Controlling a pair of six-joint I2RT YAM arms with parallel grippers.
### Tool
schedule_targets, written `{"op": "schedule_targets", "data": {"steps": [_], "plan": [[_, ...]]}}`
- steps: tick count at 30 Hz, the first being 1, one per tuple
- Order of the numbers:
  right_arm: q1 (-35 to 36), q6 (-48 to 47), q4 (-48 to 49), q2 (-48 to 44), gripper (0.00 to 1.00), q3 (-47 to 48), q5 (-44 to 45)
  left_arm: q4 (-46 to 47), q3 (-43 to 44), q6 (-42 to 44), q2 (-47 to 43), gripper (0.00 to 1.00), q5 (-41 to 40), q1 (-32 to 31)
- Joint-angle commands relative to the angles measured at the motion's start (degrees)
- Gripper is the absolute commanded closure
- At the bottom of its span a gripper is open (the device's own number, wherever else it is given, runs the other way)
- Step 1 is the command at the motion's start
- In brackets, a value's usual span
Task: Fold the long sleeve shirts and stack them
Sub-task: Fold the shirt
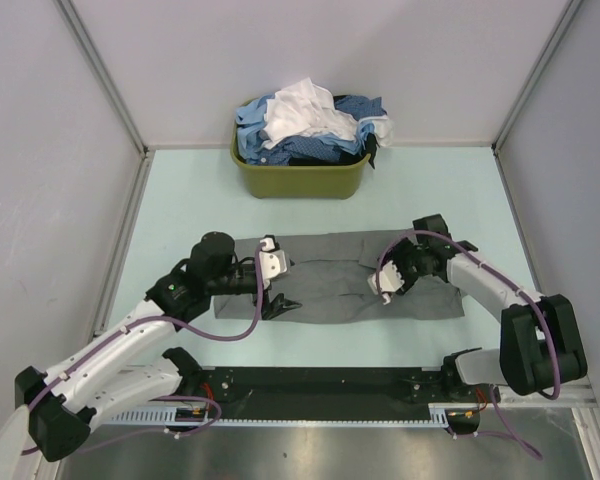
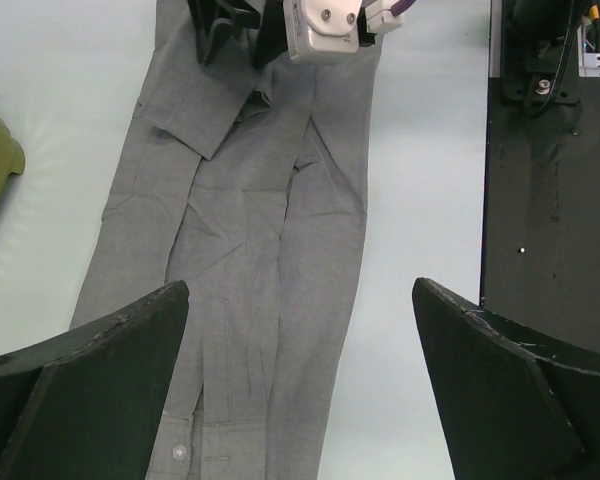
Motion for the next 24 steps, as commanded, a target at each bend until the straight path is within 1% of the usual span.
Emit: {"op": "schedule_targets", "data": {"steps": [1,2,3,4,5,7,9,11,12,13,15,16,17,19,20,22,23,24], "plan": [[0.4,-3.6,3.4,0.8,0.49,0.7,0.8,-0.4,0.6,-0.4,-0.1,0.01,1.5,0.7],[0.6,-3.5,3.2,1.0,0.56,1.0,0.9,-0.4,0.6,-0.4,-0.1,0.01,1.5,0.7],[0.7,-3.0,2.9,1.0,0.72,1.4,1.4,-0.3,0.6,-0.3,0.0,0.02,1.5,0.7],[0.8,-2.2,2.5,1.0,0.80,2.0,1.4,-0.2,0.6,-0.4,0.0,0.02,1.6,0.8],[0.9,-1.7,1.3,0.7,1.00,2.6,1.4,-0.2,0.7,-0.4,0.1,0.02,1.7,0.7],[1.0,1.2,0.1,-0.3,1.00,4.8,0.1,0.1,0.9,-0.3,0.4,0.03,1.6,0.9],[1.4,4.3,-4.3,-1.9,1.00,8.9,-1.9,0.8,1.3,-0.4,0.8,0.04,0.8,0.8],[2.2,11.4,-9.0,-3.2,1.00,12.2,-3.4,1.6,1.8,-0.3,1.1,0.03,-0.5,1.0],[2.3,14.4,-10.3,-4.2,1.00,15.3,-5.1,2.6,2.0,-0.3,1.5,0.03,-1.2,0.9],[2.3,21.4,-11.6,-4.7,1.00,17.1,-6.1,3.6,2.0,-0.2,1.6,0.02,-2.0,0.9],[2.3,28.1,-15.2,-5.5,1.00,21.2,-8.9,8.5,1.4,-0.4,1.9,0.02,-4.2,0.8],[2.2,34.4,-17.0,-5.9,1.00,22.0,-9.7,11.0,0.7,-1.0,2.0,0.02,-5.4,0.7],[2.2,37.5,-17.4,-6.3,1.00,22.5,-10.7,15.4,0.6,-1.3,2.9,0.02,-6.3,0.3],[2.2,42.5,-17.6,-8.7,1.00,22.6,-13.6,20.0,0.6,-0.4,4.4,0.01,-8.5,-1.7],[2.2,48.6,-16.4,-9.9,1.00,22.0,-14.3,24.5,0.6,0.8,6.3,0.01,-9.9,-2.8],[2.4,54.4,-13.8,-12.9,1.00,20.7,-16.2,28.5,1.0,3.5,8.6,0.01,-12.4,-5.8],[2.3,60.7,-12.8,-13.9,1.00,20.3,-17.0,32.6,0.9,4.5,10.7,0.00,-13.4,-6.8],[2.3,63.1,-12.0,-14.6,1.00,19.9,-17.4,34.6,0.8,5.7,11.9,0.01,-15.0,-9.3]]}}
